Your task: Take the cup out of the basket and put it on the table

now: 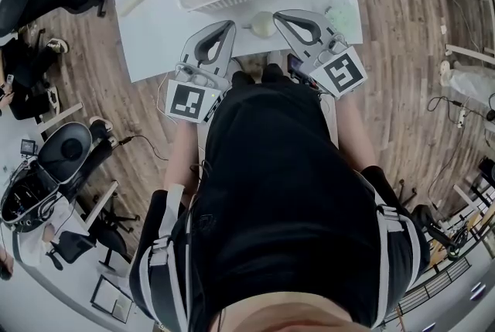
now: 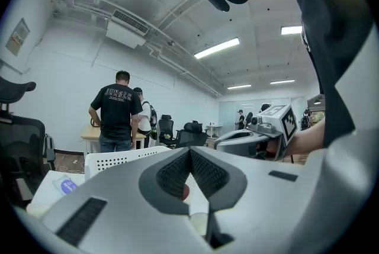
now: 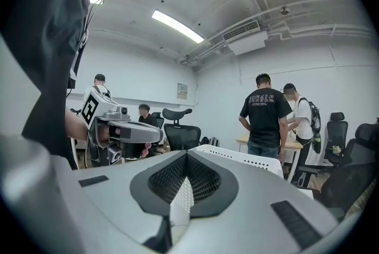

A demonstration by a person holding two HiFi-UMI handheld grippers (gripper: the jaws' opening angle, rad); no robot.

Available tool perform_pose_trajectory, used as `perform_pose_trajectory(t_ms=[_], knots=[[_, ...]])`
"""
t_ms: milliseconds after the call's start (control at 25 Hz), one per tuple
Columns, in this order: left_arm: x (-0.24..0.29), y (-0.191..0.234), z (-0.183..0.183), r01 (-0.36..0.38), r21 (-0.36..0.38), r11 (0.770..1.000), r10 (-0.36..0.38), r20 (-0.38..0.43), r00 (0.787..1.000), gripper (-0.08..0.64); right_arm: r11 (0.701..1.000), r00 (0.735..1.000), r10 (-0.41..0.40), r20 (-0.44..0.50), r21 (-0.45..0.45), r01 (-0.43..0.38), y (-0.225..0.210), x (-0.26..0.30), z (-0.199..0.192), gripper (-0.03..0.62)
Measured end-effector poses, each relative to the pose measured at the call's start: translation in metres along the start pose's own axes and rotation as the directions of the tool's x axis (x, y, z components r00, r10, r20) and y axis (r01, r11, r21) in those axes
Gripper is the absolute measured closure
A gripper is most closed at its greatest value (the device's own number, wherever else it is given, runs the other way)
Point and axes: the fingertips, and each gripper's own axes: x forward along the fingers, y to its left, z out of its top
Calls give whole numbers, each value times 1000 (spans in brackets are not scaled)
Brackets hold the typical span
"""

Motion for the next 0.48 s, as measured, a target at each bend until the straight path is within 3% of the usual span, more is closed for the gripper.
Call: perform_pose_trajectory(t_ms=[480], knots=[[6, 13, 2, -30, -23, 999, 30, 0, 1000, 543, 1000, 1000, 4, -11, -5, -4, -22, 14, 3, 574]])
